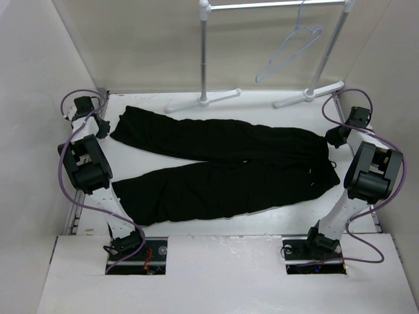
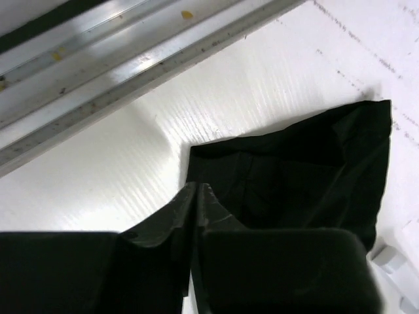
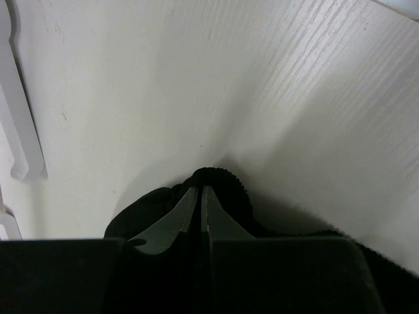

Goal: Place the trousers on the hanger
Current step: Flatten out the trousers at the center of the board.

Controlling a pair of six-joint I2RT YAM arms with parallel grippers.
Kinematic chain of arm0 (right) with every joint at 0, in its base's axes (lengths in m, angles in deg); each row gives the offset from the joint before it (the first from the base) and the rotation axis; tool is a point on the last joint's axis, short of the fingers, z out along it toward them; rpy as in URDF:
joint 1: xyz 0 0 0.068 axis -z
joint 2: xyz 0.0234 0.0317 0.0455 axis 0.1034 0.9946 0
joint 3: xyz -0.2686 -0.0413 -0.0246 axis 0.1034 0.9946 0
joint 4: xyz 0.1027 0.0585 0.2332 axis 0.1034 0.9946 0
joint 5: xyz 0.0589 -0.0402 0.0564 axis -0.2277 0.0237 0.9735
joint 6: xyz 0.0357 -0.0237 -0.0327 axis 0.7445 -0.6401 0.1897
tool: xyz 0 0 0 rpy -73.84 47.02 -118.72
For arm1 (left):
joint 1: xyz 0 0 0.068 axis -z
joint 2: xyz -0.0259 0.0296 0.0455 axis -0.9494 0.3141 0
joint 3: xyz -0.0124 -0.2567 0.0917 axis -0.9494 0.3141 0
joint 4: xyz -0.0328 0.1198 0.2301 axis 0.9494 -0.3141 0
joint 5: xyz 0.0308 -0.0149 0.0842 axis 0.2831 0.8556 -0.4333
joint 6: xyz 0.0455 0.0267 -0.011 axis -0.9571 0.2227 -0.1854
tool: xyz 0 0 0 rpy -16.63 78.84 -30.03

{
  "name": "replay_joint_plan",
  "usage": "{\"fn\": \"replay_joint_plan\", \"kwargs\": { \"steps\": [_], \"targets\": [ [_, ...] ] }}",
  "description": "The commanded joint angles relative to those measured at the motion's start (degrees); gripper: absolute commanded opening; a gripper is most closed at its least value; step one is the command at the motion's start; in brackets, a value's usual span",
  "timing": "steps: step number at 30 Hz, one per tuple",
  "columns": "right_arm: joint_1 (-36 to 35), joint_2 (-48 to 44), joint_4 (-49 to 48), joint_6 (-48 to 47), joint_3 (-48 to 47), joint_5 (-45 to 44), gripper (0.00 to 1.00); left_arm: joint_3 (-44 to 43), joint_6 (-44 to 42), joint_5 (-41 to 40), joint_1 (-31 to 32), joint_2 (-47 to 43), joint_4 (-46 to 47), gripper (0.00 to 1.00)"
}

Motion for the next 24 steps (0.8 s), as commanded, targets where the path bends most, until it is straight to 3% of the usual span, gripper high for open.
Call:
{"fn": "replay_joint_plan", "kwargs": {
  "steps": [1, 6, 11, 16, 18, 21, 24],
  "targets": [
    [0.37, -2.40, -2.35, 0.68, -0.61, -0.24, 0.09, 1.48, -0.60, 1.78, -0.77, -2.13, 0.16, 0.10],
    [0.11, -2.48, -2.35, 0.68, -0.25, -0.33, 0.09, 1.30, -0.52, 7.06, -0.85, 0.34, 3.05, 0.32],
    [0.37, -3.10, -2.35, 0.68, 0.45, -0.15, 0.09, -0.89, -0.52, 7.51, -0.77, 3.68, 2.62, 0.34],
    [0.64, -4.15, -2.26, 0.68, 0.97, -0.33, 0.09, -2.83, -0.17, 7.68, -0.77, 6.93, 2.09, 0.26],
    [0.90, -4.42, -2.08, 0.59, 1.15, -0.59, 0.09, -2.83, 0.10, 8.03, -0.77, 7.20, 2.70, 0.16],
    [1.69, -4.77, -1.99, 0.77, 2.11, -1.29, 0.09, -0.39, 0.88, 6.55, -1.29, 4.14, 4.19, 0.04],
    [3.01, -5.03, -1.82, 1.99, 2.82, -2.35, 0.07, 3.75, 2.29, 3.65, -2.87, -1.13, 5.61, 0.01]
  ]
}}
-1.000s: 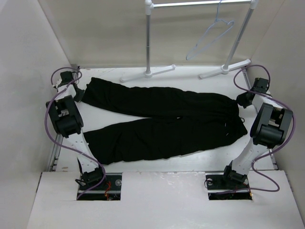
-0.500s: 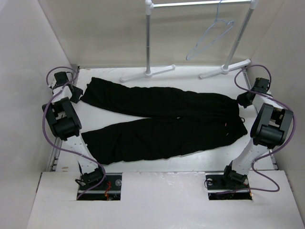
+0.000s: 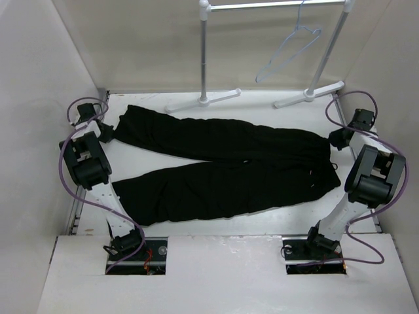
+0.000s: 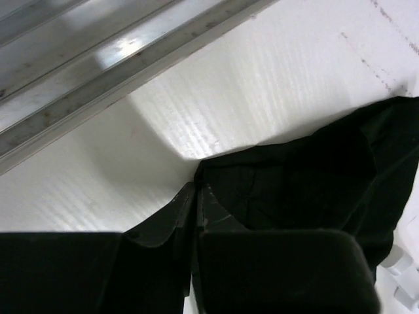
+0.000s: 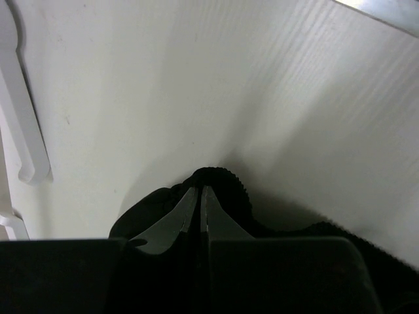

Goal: Place the trousers on the hanger
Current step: Flatten out the trousers at the center of the board.

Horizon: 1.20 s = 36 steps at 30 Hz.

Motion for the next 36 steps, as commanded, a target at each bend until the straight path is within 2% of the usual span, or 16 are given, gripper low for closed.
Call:
{"fn": "replay_joint_plan", "kwargs": {
  "steps": [1, 6, 12, 15, 17, 21, 22, 24, 27, 29, 32, 33, 34, 36],
  "targets": [
    [2.07, -2.26, -1.51, 1.60, 0.72, -2.15, 0.07, 4.34, 1.86, -4.25, -2.37, -8.13, 0.65, 0.01],
    [2.95, -0.94, -1.34, 2.84, -0.06, -1.80, 0.06, 9.79, 4.23, -9.52, -5.01, -14.65, -1.54, 0.00],
    [1.20, 2.40, -0.20, 2.13, -4.45, -0.48, 0.07, 13.05, 6.25, -16.19, -4.92, -16.76, -6.56, 0.00],
    [-0.03, 2.93, 0.68, 1.78, -5.87, -0.48, 0.10, 13.67, 6.43, -16.13, -4.92, -16.42, -6.21, 0.10],
    [-0.74, 1.79, 0.77, 1.35, -5.87, -1.01, 0.20, 14.02, 6.17, -12.79, -4.92, -16.15, -4.64, 0.24],
    [-1.88, -3.20, 1.21, 1.08, -4.64, -2.24, 0.56, 18.58, 6.43, -10.50, -3.96, -21.76, -0.41, 0.43],
    [-2.40, -5.05, 1.21, 0.99, -4.20, -2.50, 0.64, 20.07, 6.43, -10.58, -3.26, -23.86, -0.06, 0.45],
    [-4.07, -9.18, 1.65, 0.90, -3.15, -3.55, 0.73, 23.41, 6.17, -11.20, -1.77, -28.60, -0.84, 0.47],
    [-8.19, -16.12, 1.83, 0.99, -0.17, -6.97, 0.77, 31.22, 5.91, -13.39, 0.95, -37.92, -3.65, 0.46],
    [-12.67, -20.52, 1.83, 1.08, 2.38, -8.74, 0.73, 36.41, 5.73, -16.54, 2.63, -44.42, -8.21, 0.46],
    [-20.14, -25.18, 1.39, 1.52, 6.25, -9.89, 0.45, 42.14, 3.98, -21.73, 3.16, -51.20, -12.44, 0.47],
    [-23.47, -26.76, 1.30, 2.21, 7.74, -10.15, 0.28, 43.45, 2.67, -22.88, 3.07, -52.35, -12.97, 0.48],
    [-25.85, -27.99, 1.21, 2.92, 8.89, -10.24, 0.19, 44.34, 1.35, -23.15, 2.64, -52.80, -13.06, 0.49],
    [-29.37, -29.93, 1.04, 3.45, 10.38, -9.45, 0.13, 44.78, 0.11, -22.98, 2.46, -52.19, -13.42, 0.51]
  ]
}}
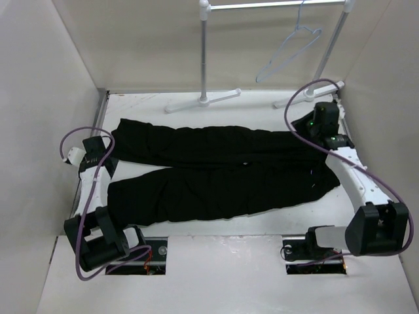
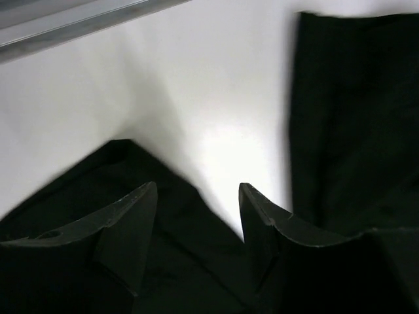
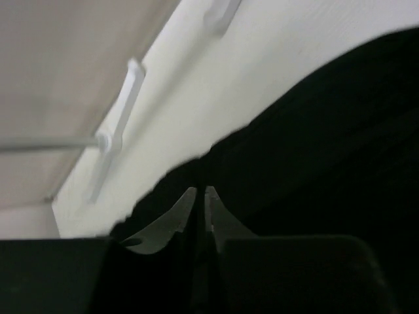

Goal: Place the trousers on the hanger
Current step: Flatten out the trousers at the center of the board.

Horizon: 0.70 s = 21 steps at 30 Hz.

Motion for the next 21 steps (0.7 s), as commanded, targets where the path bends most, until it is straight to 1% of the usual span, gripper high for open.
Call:
{"fn": "replay_joint_plan", "kwargs": {
  "steps": [1, 3, 4, 7, 9, 10, 11, 12, 13, 15, 16, 17, 19, 21],
  "targets": [
    [-4.03, -2.11, 0.16, 1.16, 3.18, -1.04, 0.13, 1.77, -3.39, -3.63, -0.49, 1.25, -3.32, 0.51],
    [-6.67, -4.57, 0.69, 0.37, 4.23, 0.54, 0.15, 2.03, -3.31, -1.97, -0.32, 2.31, -2.97, 0.52],
    [-7.90, -6.15, 0.78, 0.02, 5.28, 0.99, 0.19, 2.21, -3.13, -1.35, -0.49, 3.10, -3.23, 0.52],
    [-11.85, -10.20, 1.39, -0.95, 9.14, 1.95, 0.37, 3.79, -2.25, -0.73, -1.63, 4.51, -3.50, 0.52],
    [-13.88, -12.04, 2.09, -1.04, 11.69, 2.31, 0.46, 4.76, -2.16, -0.91, -2.51, 5.12, -2.27, 0.52],
    [-15.02, -12.92, 2.10, -1.04, 12.93, 2.57, 0.49, 4.85, -2.16, -0.91, -3.30, 5.99, -1.48, 0.49],
    [-15.99, -13.54, 2.18, -1.13, 13.98, 2.75, 0.51, 4.76, -2.16, -0.73, -3.83, 6.96, -0.52, 0.45],
    [-16.69, -14.16, 2.36, -1.22, 14.95, 3.01, 0.53, 4.32, -2.08, -0.47, -4.27, 8.01, 0.10, 0.41],
    [-17.05, -14.86, 2.62, -1.22, 15.83, 3.19, 0.54, 3.62, -1.82, 0.05, -4.36, 8.98, 0.63, 0.34],
    [-17.14, -16.44, 3.15, -1.22, 17.59, 3.19, 0.55, 1.87, -1.11, 0.76, -4.18, 10.83, 2.21, 0.16],
    [-16.88, -17.32, 3.32, -1.30, 18.47, 3.19, 0.54, 0.38, -0.94, 0.76, -4.18, 11.79, 2.65, 0.11],
    [-16.88, -18.11, 3.59, -1.57, 19.26, 3.28, 0.52, -1.46, -0.59, 0.59, -4.01, 12.85, 2.83, 0.08],
    [-16.18, -19.87, 4.73, -1.92, 20.49, 3.10, 0.46, -4.89, -0.14, 0.76, -3.31, 14.78, 3.53, 0.05],
    [-14.95, -21.45, 5.70, -2.53, 21.28, 3.01, 0.46, -9.54, 0.12, 0.76, -2.34, 16.80, 3.45, 0.04]
  ]
}}
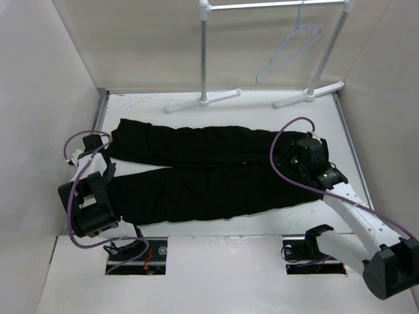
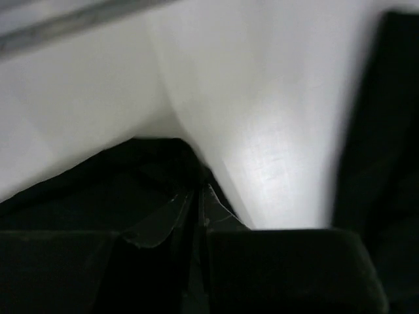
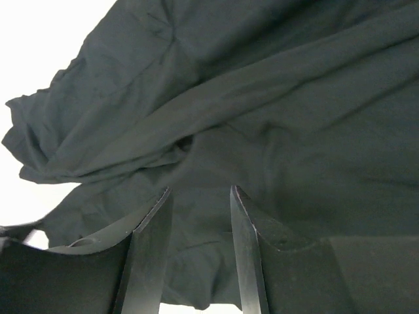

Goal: Place the trousers on the hanger
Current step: Flatten out the trousers at the center of the board.

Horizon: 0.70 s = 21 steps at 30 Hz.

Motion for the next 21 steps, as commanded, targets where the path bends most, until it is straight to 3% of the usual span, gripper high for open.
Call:
{"fn": "replay_joint_plan", "kwargs": {
  "steps": [1, 5, 9, 11, 13, 15, 17, 19, 21],
  "targets": [
    [2.02, -3.44, 0.96, -1.57, 0.91, 0.00, 0.46, -9.01, 1.15, -0.61, 1.35, 1.79, 3.08, 0.04],
    [3.95, -6.43, 2.89, -2.10, 2.41, 0.08, 0.53, -17.28, 1.06, -1.41, 1.71, 6.80, 0.98, 0.07],
    [5.01, -9.16, 4.21, -2.54, 2.85, 0.08, 0.68, -22.21, 1.06, -0.27, 1.19, 11.64, -4.99, 0.29],
    [5.10, -10.04, 4.73, -2.80, 2.77, 0.43, 0.70, -20.64, 1.24, -0.61, 1.09, 10.08, -5.63, 0.39],
    [5.19, -11.00, 5.26, -2.98, 2.50, 0.96, 0.69, -17.49, 1.24, -0.53, 1.18, 6.04, -4.84, 0.44],
    [4.92, -12.50, 5.70, -3.33, 2.59, 1.66, 0.51, -13.18, 1.32, -0.62, 1.27, 0.08, -4.48, 0.46],
    [4.92, -13.64, 6.67, -3.77, 2.85, 2.63, 0.25, -8.18, 1.41, -0.79, 1.27, -6.86, -5.09, 0.45],
    [4.23, -14.78, 8.07, -4.30, 3.03, 3.60, 0.16, -2.47, 2.11, -1.05, 0.22, -15.55, -6.84, 0.43],
    [2.73, -15.66, 8.69, -4.91, 3.46, 4.74, 0.16, 2.28, 2.38, -1.23, -1.97, -23.21, -10.26, 0.43]
  ]
}}
